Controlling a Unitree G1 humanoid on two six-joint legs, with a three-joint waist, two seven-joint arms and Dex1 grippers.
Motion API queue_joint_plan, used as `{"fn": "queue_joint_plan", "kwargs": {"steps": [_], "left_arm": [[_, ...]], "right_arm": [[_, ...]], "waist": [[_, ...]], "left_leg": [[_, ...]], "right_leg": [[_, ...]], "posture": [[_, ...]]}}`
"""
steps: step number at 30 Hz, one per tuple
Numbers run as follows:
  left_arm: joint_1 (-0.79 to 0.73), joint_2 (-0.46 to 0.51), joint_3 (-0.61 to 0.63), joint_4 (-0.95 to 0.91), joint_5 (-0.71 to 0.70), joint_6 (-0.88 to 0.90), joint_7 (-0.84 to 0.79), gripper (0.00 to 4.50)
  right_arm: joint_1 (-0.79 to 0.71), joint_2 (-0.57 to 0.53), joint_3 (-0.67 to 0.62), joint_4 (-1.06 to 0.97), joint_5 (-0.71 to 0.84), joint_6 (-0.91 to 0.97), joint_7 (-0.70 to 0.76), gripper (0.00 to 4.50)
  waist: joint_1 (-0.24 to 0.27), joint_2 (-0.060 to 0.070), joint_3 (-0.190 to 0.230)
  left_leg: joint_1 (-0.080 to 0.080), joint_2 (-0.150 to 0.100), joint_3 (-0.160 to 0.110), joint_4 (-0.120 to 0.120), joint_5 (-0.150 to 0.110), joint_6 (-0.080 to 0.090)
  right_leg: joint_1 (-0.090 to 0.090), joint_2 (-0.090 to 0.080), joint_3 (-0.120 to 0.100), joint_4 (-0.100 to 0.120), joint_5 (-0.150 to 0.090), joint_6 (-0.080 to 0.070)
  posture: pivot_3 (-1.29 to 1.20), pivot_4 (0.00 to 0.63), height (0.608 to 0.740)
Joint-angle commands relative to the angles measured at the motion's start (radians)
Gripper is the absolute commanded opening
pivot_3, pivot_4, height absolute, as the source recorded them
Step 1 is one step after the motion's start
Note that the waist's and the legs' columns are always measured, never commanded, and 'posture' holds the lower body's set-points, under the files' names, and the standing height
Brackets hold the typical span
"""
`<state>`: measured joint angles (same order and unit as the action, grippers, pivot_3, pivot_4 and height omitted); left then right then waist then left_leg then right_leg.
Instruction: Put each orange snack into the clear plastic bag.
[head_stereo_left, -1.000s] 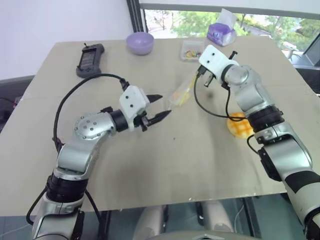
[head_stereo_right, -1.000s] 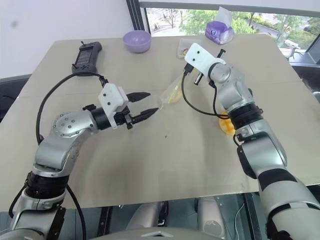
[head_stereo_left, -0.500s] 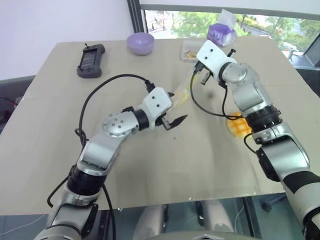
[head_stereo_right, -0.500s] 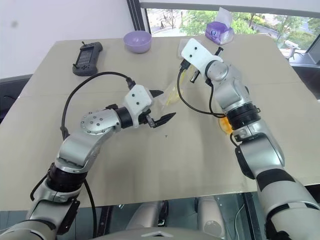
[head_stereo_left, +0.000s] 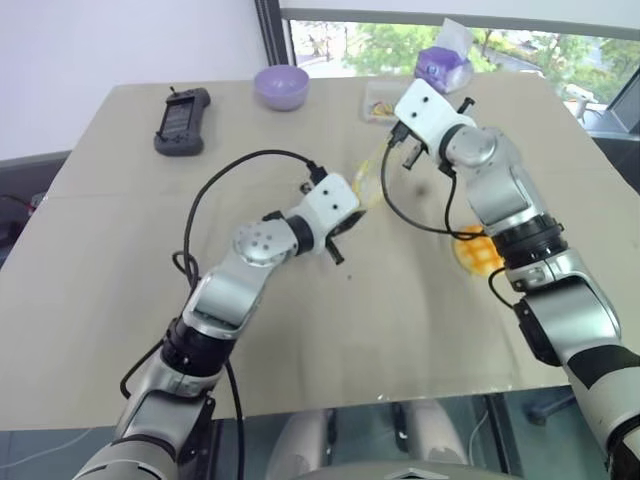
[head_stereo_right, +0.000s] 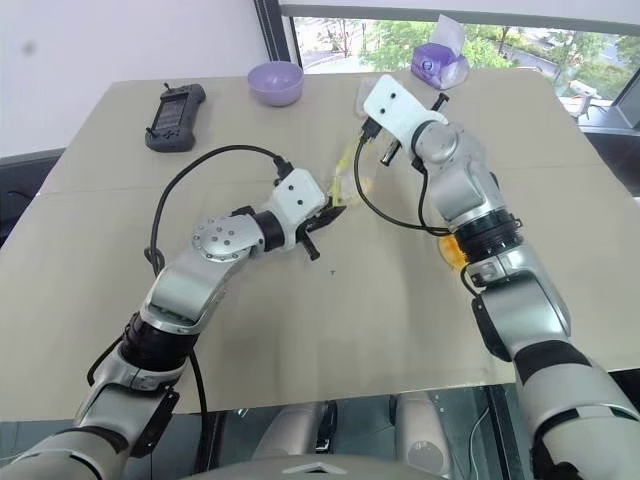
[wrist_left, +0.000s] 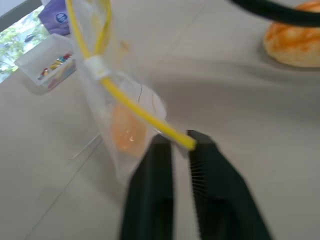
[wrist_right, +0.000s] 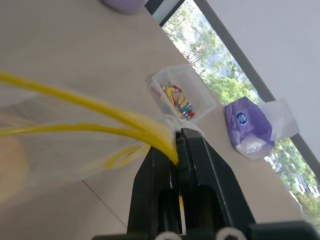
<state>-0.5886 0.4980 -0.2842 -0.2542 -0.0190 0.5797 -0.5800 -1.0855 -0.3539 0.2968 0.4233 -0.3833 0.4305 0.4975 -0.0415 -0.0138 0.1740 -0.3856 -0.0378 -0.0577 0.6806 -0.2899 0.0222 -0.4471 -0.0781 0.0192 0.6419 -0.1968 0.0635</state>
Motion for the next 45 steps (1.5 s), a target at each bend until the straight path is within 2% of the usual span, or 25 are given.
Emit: {"fn": "queue_joint_plan", "kwargs": {"steps": [1,9,12,16,20,24,25,27,31,36,45], "left_arm": [[-0.057,0.045,0.045,0.071,0.064,-0.129,0.02,0.07],[-0.194,0.194,0.104,0.377,0.16,-0.526,0.016,0.07],[-0.17,0.225,0.12,0.418,0.138,-0.668,-0.037,0.07],[-0.067,0.244,0.149,0.382,0.062,-0.699,-0.131,0.07],[0.072,0.235,0.204,0.258,-0.056,-0.601,-0.194,1.13],[0.165,0.233,0.242,0.075,-0.214,-0.408,-0.251,2.99],[0.185,0.234,0.241,0.027,-0.251,-0.362,-0.269,3.32],[0.198,0.226,0.236,-0.024,-0.271,-0.305,-0.27,3.32],[0.186,0.21,0.197,-0.042,-0.211,-0.249,-0.231,3.32],[0.146,0.173,0.135,0.023,-0.084,-0.262,-0.157,3.32],[0.055,0.074,0.068,0.179,0.053,-0.304,-0.072,3.32]], "right_arm": [[-0.005,-0.016,-0.021,-0.057,0.001,-0.01,-0.008,0.0],[0.017,-0.021,-0.077,-0.097,0.042,-0.107,-0.078,0.0],[0.083,-0.012,-0.081,-0.192,0.074,-0.144,-0.057,0.0],[0.223,0.017,-0.06,-0.365,0.093,-0.073,-0.023,0.0],[0.35,0.062,-0.026,-0.497,0.083,0.035,-0.018,0.0],[0.372,0.071,-0.018,-0.527,0.072,0.112,-0.022,0.0],[0.363,0.068,-0.02,-0.52,0.071,0.123,-0.023,0.0],[0.347,0.062,-0.023,-0.511,0.071,0.139,-0.022,0.0],[0.327,0.053,-0.027,-0.509,0.079,0.153,-0.021,0.0],[0.321,0.044,-0.029,-0.525,0.088,0.166,-0.019,0.0],[0.334,0.033,-0.028,-0.563,0.095,0.195,-0.018,0.0]], "waist": [[-0.001,0.0,0.0],[-0.001,0.0,0.0],[-0.001,0.0,0.0],[-0.002,0.0,0.0],[-0.003,0.0,0.0],[0.002,0.0,0.0],[0.004,0.0,0.0],[0.004,0.0,0.0],[0.001,0.0,0.0],[0.001,0.0,0.0],[0.001,0.0,0.0]], "left_leg": [[0.0,0.0,0.0,0.0,0.0,0.0],[-0.001,-0.001,0.0,0.0,0.0,0.0],[-0.002,-0.001,0.0,0.0,0.0,0.0],[-0.005,-0.001,-0.001,0.001,0.0,0.0],[-0.006,-0.001,-0.002,0.003,0.0,0.0],[-0.006,0.0,-0.003,0.006,0.0,0.0],[-0.006,0.0,-0.003,0.007,0.0,0.001],[-0.003,0.0,-0.004,0.007,0.0,0.001],[0.0,-0.001,-0.003,0.006,0.0,0.001],[0.0,-0.001,-0.002,0.005,0.0,0.0],[0.0,-0.001,-0.002,0.005,0.0,0.0]], "right_leg": [[0.0,0.0,0.0,0.0,0.0,0.0],[-0.002,-0.001,-0.001,-0.001,0.0,0.0],[-0.002,-0.001,-0.001,0.0,0.0,0.0],[-0.003,-0.002,-0.002,0.0,0.0,0.0],[-0.004,-0.001,-0.002,0.001,0.0,0.0],[-0.004,-0.001,-0.003,0.003,0.0,0.0],[-0.003,-0.001,-0.003,0.003,0.0,0.0],[0.0,-0.001,-0.003,0.003,0.0,0.0],[0.002,0.0,-0.003,0.004,0.0,0.0],[0.001,0.0,-0.001,0.004,0.0,0.0],[0.001,0.0,-0.001,0.003,0.0,0.0]], "posture": [[0.0,0.15,0.74],[0.0,0.15,0.74],[0.0,0.15,0.74],[0.0,0.15,0.74],[0.0,0.15,0.74],[0.0,0.15,0.74],[0.0,0.15,0.74],[0.0,0.15,0.74],[0.0,0.15,0.74],[0.0,0.15,0.74],[0.0,0.15,0.74]]}}
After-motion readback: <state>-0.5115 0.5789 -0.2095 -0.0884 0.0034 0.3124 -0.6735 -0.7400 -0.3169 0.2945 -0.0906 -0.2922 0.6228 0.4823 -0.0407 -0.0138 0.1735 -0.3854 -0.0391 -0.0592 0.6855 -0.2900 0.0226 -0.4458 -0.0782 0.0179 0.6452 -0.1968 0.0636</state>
